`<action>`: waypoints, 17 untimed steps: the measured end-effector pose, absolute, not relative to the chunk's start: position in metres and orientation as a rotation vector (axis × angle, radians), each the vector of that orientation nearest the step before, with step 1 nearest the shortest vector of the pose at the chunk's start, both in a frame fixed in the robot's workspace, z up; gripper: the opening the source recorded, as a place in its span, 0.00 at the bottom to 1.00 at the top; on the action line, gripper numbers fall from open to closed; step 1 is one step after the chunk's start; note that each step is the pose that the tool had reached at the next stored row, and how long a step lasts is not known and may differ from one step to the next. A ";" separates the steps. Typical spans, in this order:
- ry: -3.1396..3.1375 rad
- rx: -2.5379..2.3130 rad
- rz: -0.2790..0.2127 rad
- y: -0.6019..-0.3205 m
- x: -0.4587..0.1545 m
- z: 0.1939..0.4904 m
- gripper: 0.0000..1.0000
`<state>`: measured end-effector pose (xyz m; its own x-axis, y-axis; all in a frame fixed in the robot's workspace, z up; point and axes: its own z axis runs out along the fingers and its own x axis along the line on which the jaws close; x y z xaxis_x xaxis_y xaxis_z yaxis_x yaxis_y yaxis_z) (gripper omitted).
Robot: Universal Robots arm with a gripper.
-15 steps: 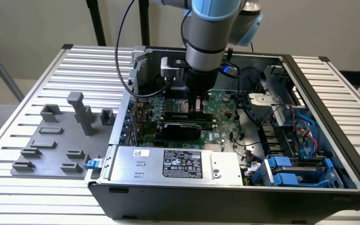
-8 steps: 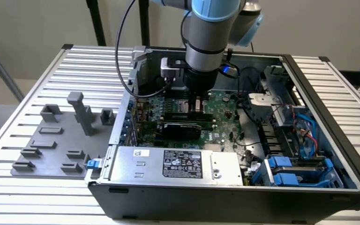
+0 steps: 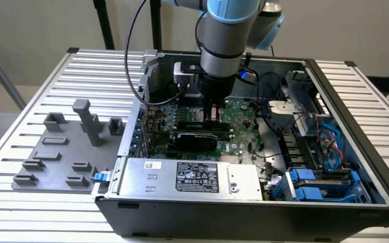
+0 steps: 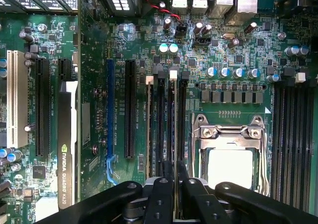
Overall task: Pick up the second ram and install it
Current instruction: 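Insert the second ram into the second slot, then press down the second ram until it locks into place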
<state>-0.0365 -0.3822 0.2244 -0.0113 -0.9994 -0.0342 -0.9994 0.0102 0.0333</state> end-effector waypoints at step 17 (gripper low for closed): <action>2.238 -2.206 0.070 -0.382 -0.037 0.224 0.14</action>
<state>-0.0365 -0.3822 0.2239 -0.0150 -0.9994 -0.0302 -0.9994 0.0140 0.0332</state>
